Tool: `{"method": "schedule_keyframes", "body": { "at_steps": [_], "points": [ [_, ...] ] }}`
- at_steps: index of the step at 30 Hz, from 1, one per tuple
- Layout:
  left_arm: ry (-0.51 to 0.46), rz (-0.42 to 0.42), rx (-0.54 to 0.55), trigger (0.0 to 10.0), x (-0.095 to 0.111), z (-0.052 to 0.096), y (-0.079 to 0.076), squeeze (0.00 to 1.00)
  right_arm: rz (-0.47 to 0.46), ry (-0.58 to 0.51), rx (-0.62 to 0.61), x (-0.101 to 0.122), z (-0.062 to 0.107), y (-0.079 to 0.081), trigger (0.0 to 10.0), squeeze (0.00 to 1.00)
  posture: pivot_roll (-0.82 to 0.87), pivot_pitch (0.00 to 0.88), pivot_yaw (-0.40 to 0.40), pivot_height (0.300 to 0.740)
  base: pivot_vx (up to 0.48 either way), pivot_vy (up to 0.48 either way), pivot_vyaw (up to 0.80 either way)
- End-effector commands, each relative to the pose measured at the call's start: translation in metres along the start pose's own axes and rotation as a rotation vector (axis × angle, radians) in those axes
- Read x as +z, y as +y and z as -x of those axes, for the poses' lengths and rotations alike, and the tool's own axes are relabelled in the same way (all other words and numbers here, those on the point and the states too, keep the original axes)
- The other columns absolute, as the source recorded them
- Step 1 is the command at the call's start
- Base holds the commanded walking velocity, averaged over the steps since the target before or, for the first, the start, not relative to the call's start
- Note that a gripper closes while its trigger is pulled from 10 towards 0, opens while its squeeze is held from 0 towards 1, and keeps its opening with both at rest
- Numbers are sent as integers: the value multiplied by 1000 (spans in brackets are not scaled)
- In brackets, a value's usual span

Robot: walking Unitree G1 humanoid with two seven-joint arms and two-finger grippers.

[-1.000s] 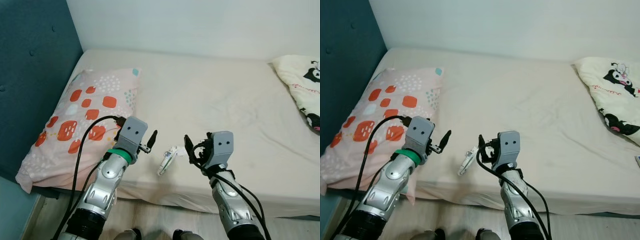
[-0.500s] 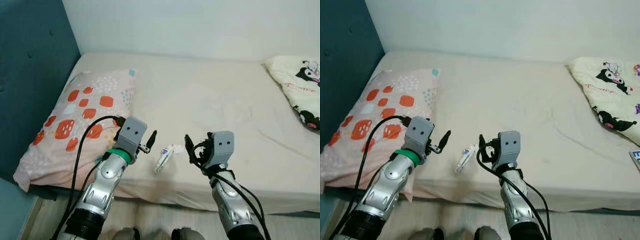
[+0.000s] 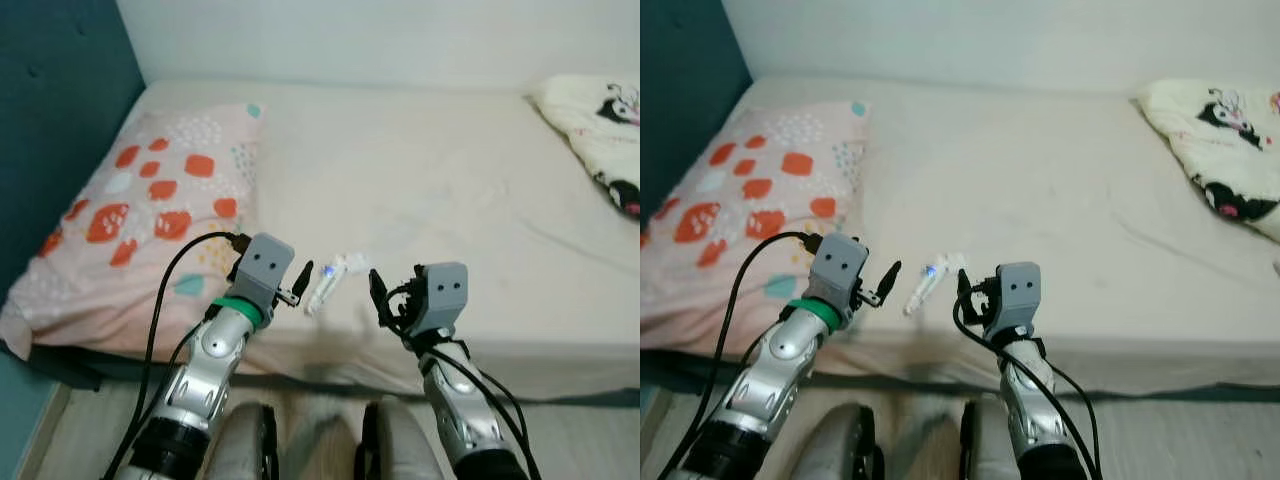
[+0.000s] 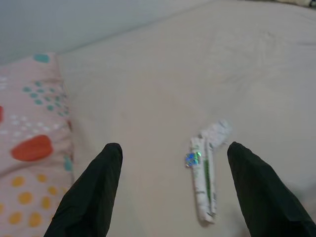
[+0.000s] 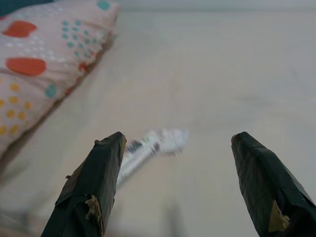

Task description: Clean up the room

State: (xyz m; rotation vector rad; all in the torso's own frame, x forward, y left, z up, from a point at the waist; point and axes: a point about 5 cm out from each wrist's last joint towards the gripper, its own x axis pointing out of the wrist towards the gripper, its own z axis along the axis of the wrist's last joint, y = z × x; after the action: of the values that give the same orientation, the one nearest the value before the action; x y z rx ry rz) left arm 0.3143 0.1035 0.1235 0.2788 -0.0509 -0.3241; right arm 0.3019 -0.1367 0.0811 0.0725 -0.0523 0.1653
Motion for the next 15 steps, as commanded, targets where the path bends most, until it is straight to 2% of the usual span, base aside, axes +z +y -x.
{"method": "schedule_keyframes", "body": {
  "at_steps": [1, 5, 15],
  "points": [
    [20, 8, -1, 10000, -5, 2, 0, 0, -26, 18, -7, -4, 1, 0, 10000, 0, -22, 94, 47, 610, 0, 0, 0],
    [20, 8, -1, 10000, -4, 2, 0, 0, -36, 17, 0, -3, -1, 2, 10000, 0, -20, 100, 49, 610, 0, 0, 0],
    [8, -29, -45, 10000, 4, -3, 6, 0, -160, 63, 93, -1, -20, 23, 10000, 0, 11, 136, 44, 610, 0, 0, 0]
  ]
}}
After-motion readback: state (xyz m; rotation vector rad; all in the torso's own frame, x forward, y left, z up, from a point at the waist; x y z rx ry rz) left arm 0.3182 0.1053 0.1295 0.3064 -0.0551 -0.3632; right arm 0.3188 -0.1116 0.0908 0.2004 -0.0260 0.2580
